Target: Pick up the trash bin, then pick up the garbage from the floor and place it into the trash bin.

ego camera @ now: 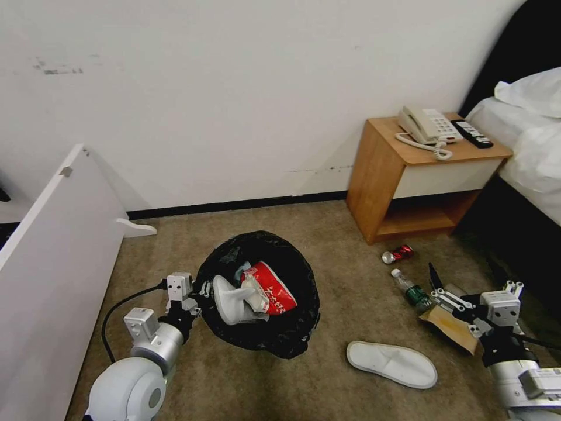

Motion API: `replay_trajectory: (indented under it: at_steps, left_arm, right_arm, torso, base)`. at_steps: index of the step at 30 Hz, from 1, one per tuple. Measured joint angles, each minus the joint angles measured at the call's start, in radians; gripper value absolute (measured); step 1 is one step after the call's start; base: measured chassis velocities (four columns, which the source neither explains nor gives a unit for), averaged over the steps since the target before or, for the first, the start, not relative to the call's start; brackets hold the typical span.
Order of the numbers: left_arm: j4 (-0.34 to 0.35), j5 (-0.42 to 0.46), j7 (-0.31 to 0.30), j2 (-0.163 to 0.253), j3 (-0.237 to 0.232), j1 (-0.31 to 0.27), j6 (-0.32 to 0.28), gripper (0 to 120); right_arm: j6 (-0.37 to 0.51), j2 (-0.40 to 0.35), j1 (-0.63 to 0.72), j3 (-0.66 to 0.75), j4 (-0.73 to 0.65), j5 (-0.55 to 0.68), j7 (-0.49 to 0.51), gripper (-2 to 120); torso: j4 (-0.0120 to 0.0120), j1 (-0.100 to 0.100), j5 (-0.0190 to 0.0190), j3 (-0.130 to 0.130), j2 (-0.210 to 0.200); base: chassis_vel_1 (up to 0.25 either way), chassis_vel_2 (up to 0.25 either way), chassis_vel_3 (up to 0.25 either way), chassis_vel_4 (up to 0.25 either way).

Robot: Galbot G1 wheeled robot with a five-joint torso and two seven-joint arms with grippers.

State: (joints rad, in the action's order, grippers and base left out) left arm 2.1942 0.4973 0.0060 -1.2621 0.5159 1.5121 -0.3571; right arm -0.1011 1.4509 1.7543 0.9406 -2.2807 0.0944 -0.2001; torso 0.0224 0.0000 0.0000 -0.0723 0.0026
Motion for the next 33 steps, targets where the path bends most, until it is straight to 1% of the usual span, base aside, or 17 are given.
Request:
replay_trajectory:
  at_steps: [3, 6, 19, 33]
  left_arm:
    - [0.000, 0.003, -0.001, 0.000, -0.001, -0.001, 0.004, 4]
    - [-0.001, 0.004, -0.003, 0.000, -0.001, -0.001, 0.006, 4]
    - [-0.002, 0.005, -0.006, -0.003, 0.001, -0.001, 0.009, 4]
    - [0.000, 0.004, -0.006, 0.000, 0.003, 0.004, 0.014, 4]
  right_arm:
    - [0.000, 0.000, 0.000, -0.001, 0.000, 0.000, 0.000, 100]
    - [-0.001, 0.001, -0.002, -0.002, 0.001, 0.000, 0.000, 100]
    - [-0.002, 0.002, -0.001, -0.004, 0.001, -0.002, 0.001, 100]
    - [0.024, 0.002, 0.000, -0.007, -0.009, -0.003, -0.002, 100]
  torso:
    - [0.0000, 0.000, 0.0000, 0.000, 0.000]
    - [-0.0007, 0.000, 0.0000, 0.000, 0.000]
    - [-0.0004, 0.000, 0.0000, 0.000, 0.000]
    - [-0.0005, 0.000, 0.0000, 0.000, 0.000]
  base:
    - [-0.028, -0.034, -0.020, -0.032]
    - [0.000, 0.000, 0.000, 0.000]
    - [0.000, 0.000, 0.000, 0.000]
    - [0.000, 0.000, 0.000, 0.000]
